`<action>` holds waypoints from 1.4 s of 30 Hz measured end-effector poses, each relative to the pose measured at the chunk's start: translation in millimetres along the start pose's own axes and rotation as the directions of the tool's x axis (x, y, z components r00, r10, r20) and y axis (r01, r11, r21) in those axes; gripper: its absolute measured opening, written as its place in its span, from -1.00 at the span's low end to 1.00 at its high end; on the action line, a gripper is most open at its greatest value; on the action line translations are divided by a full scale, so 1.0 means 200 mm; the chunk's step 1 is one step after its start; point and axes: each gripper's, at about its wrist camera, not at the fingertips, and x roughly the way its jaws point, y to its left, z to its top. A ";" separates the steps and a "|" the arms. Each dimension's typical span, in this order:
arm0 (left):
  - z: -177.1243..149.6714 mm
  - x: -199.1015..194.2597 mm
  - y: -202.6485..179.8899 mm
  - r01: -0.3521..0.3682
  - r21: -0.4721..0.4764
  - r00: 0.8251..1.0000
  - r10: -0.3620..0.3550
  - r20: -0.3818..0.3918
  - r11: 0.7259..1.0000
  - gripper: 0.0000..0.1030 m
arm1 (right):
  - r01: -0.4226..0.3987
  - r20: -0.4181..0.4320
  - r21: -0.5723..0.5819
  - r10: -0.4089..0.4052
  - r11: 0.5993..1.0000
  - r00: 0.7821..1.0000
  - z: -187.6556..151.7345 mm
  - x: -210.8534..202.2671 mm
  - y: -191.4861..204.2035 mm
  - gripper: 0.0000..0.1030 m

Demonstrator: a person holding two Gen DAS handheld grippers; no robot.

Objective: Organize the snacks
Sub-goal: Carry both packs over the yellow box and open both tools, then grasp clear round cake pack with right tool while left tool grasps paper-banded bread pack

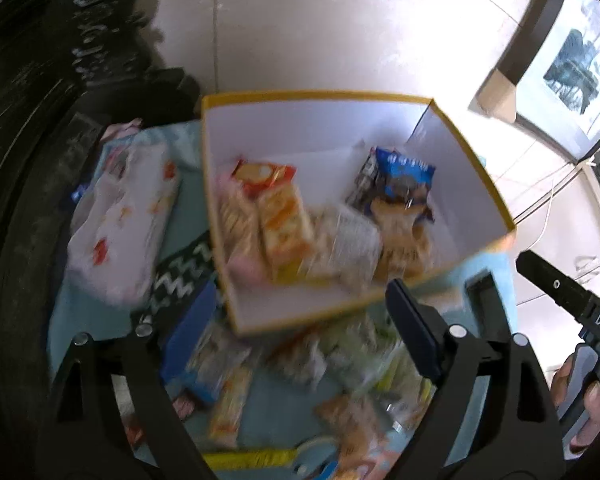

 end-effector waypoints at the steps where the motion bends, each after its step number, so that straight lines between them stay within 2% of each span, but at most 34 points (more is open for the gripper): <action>1: -0.04 -0.02 0.00 -0.007 0.008 1.000 0.007 -0.001 1.000 0.73 | 0.004 -0.020 0.005 -0.003 1.000 1.000 -0.04 -0.01 -0.02 0.34; 4: -0.19 -0.06 0.03 -0.027 0.035 0.999 0.028 -0.018 0.999 0.78 | 0.032 -0.082 0.012 -0.031 0.999 0.996 -0.21 -0.02 -0.08 0.35; 7: -0.36 -0.07 0.07 -0.048 0.055 0.996 0.052 -0.066 0.997 0.79 | 0.057 -0.153 0.021 -0.053 0.998 0.987 -0.38 -0.02 -0.12 0.36; 9: -0.47 -0.06 0.11 -0.072 0.057 0.991 0.078 -0.109 0.996 0.79 | 0.063 -0.204 0.037 -0.054 0.997 0.978 -0.49 -0.01 -0.15 0.37; 13: -0.68 -0.02 0.21 -0.101 0.033 0.975 0.106 -0.194 0.994 0.79 | 0.079 -0.254 0.026 -0.070 0.997 0.965 -0.65 -0.02 -0.16 0.43; 15: -0.76 0.00 0.24 -0.109 0.013 0.967 0.109 -0.232 0.994 0.79 | 0.084 -0.274 -0.022 -0.087 0.996 0.958 -0.72 -0.01 -0.12 0.43; 18: -0.85 -0.01 0.25 -0.094 0.000 0.961 0.091 -0.261 0.996 0.79 | 0.104 -0.253 -0.141 -0.137 0.985 0.958 -0.78 0.01 -0.04 0.43; 25: -0.93 -0.06 0.20 -0.083 0.040 0.963 0.090 -0.253 0.996 0.80 | 0.202 -0.176 -0.417 -0.297 0.886 0.939 -0.83 0.14 0.14 0.43; 33: -0.97 -0.04 0.23 -0.104 0.017 0.955 0.105 -0.277 0.994 0.81 | 0.230 -0.165 -0.541 -0.371 0.809 0.914 -0.80 0.36 0.20 0.43; 36: -0.98 -0.03 0.24 -0.109 0.020 0.953 0.110 -0.281 0.994 0.81 | 0.204 -0.191 -0.557 -0.363 0.805 0.912 -0.80 0.44 0.21 0.43; 37: -0.98 -0.03 0.24 -0.107 0.019 0.953 0.108 -0.283 0.994 0.81 | 0.186 -0.214 -0.559 -0.357 0.808 0.909 -0.81 0.46 0.20 0.32; 38: -0.98 -0.02 0.23 -0.105 0.019 0.952 0.106 -0.285 0.994 0.81 | 0.168 -0.217 -0.548 -0.333 0.820 0.918 -0.80 0.47 0.20 0.22; 40: -0.97 -0.02 0.23 -0.099 0.016 0.952 0.100 -0.290 0.995 0.81 | 0.154 -0.249 -0.518 -0.321 0.841 0.914 -0.78 0.45 0.18 0.07; 41: -0.97 -0.01 0.21 -0.088 0.014 0.952 0.088 -0.293 0.996 0.81 | 0.150 -0.264 -0.499 -0.315 0.854 0.912 -0.77 0.44 0.17 0.07; 42: -0.95 0.00 0.19 -0.072 0.009 0.953 0.071 -0.296 0.997 0.81 | 0.134 -0.274 -0.456 -0.282 0.880 0.920 -0.75 0.41 0.14 0.07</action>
